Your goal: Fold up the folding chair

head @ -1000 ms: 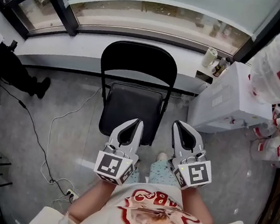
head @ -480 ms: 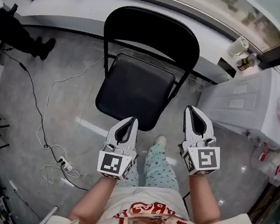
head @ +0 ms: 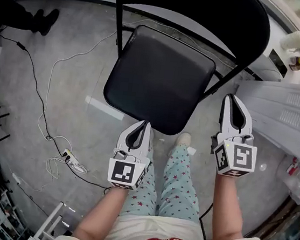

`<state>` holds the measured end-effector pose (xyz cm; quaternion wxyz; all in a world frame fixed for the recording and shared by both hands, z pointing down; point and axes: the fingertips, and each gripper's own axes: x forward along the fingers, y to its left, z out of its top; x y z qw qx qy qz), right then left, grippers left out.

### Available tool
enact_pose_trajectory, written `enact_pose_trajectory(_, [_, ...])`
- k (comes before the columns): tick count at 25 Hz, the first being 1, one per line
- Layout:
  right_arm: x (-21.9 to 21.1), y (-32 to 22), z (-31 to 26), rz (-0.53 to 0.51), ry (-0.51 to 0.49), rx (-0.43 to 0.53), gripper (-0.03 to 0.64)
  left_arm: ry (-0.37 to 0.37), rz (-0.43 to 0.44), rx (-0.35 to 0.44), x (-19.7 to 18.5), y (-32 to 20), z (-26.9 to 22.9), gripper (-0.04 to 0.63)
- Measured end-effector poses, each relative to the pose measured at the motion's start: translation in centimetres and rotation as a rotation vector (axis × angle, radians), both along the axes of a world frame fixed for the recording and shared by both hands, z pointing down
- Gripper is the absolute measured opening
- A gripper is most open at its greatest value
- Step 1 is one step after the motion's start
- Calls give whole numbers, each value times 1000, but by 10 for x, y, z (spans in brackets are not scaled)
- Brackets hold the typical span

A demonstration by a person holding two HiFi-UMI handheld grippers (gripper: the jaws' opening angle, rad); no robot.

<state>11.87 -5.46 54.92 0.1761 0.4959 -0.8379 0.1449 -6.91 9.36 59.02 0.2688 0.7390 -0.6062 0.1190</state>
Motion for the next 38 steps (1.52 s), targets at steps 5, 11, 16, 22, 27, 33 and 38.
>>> enact_pose_trajectory(5, [-4,2,48,7,30,-32,52,-17,-23,-40,-18,5,47,0])
enact_pose_trajectory(11, [-3,1,85,6,69,-73,58,46,-94,-108,-35,18,91,0])
enact_pose_trajectory(16, [11,-7,102,60,60,-102,94,232,-341,-191,-69,33,128,0])
enact_pose_trajectory(22, [25,-24,115,123,26,-122,176,421,-547,-221,-94,50,164,34])
enact_pose_trajectory(27, [25,-40,119,141,-44,-130,216,585,-675,-213,-114,68,203,197])
enact_pose_trajectory(33, [15,-63,115,116,-76,-104,252,928,-562,-136,-102,69,211,282])
enact_pose_trajectory(38, [19,-74,121,126,-77,-114,247,950,-358,-154,-79,50,219,345])
